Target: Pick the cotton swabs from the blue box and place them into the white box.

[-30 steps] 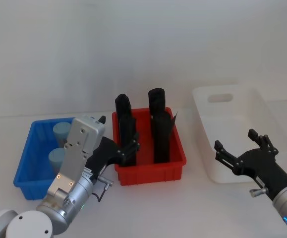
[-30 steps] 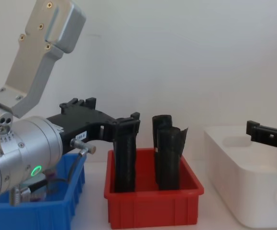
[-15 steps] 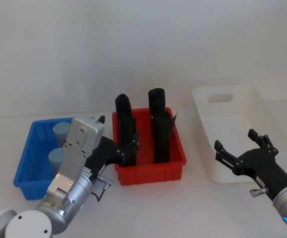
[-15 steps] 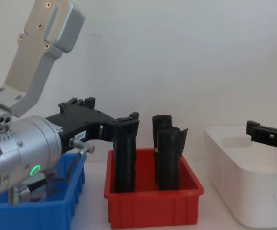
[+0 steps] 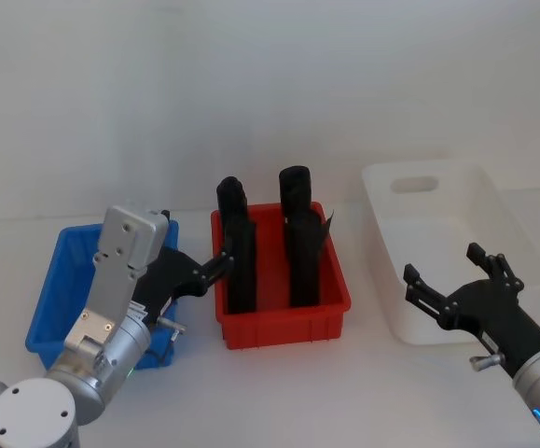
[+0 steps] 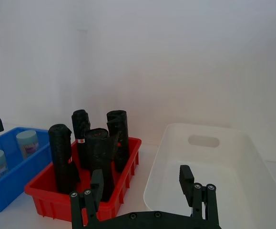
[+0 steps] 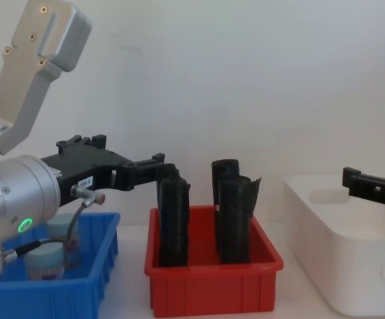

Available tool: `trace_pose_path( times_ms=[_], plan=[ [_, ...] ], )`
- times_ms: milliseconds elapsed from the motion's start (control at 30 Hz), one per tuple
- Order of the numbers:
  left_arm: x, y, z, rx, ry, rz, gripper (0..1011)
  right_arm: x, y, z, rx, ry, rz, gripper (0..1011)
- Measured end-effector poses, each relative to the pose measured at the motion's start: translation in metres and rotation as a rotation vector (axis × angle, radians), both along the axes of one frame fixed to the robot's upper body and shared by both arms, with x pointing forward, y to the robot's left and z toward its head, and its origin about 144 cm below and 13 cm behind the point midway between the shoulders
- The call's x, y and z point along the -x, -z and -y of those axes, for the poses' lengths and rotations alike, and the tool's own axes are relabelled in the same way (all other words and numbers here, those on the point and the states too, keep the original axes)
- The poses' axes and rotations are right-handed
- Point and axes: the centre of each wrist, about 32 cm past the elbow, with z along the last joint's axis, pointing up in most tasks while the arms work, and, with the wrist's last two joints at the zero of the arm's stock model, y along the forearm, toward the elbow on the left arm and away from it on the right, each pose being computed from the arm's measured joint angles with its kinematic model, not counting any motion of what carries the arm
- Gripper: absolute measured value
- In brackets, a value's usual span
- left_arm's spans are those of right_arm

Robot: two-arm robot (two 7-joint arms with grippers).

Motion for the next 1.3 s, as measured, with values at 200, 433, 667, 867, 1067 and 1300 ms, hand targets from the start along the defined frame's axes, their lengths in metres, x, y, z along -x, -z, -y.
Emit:
trace_pose_path(
  times_ms=[200, 433, 667, 867, 1067, 1300],
  plan=[
    [-0.012, 0.0, -0.013, 0.001, -0.041, -0.027, 1004, 0.0, 0.0, 0.0, 0.0, 0.0, 0.0, 1002],
    [-0.029, 0.001, -0.027, -0.006, -0.083, -0.076, 1004, 0.0, 0.0, 0.0, 0.0, 0.0, 0.0, 1002],
    [-0.048, 0.002, -0.042, -0.014, -0.122, -0.138, 1004, 0.0, 0.0, 0.0, 0.0, 0.0, 0.0, 1002],
    [-0.062, 0.004, -0.055, -0.014, -0.146, -0.191, 1004, 0.0, 0.0, 0.0, 0.0, 0.0, 0.0, 1002],
    [-0.072, 0.005, -0.067, -0.007, -0.165, -0.238, 1004, 0.0, 0.0, 0.0, 0.0, 0.0, 0.0, 1002],
    [-0.076, 0.005, -0.076, 0.008, -0.165, -0.28, 1004, 0.0, 0.0, 0.0, 0.0, 0.0, 0.0, 1002]
  ],
)
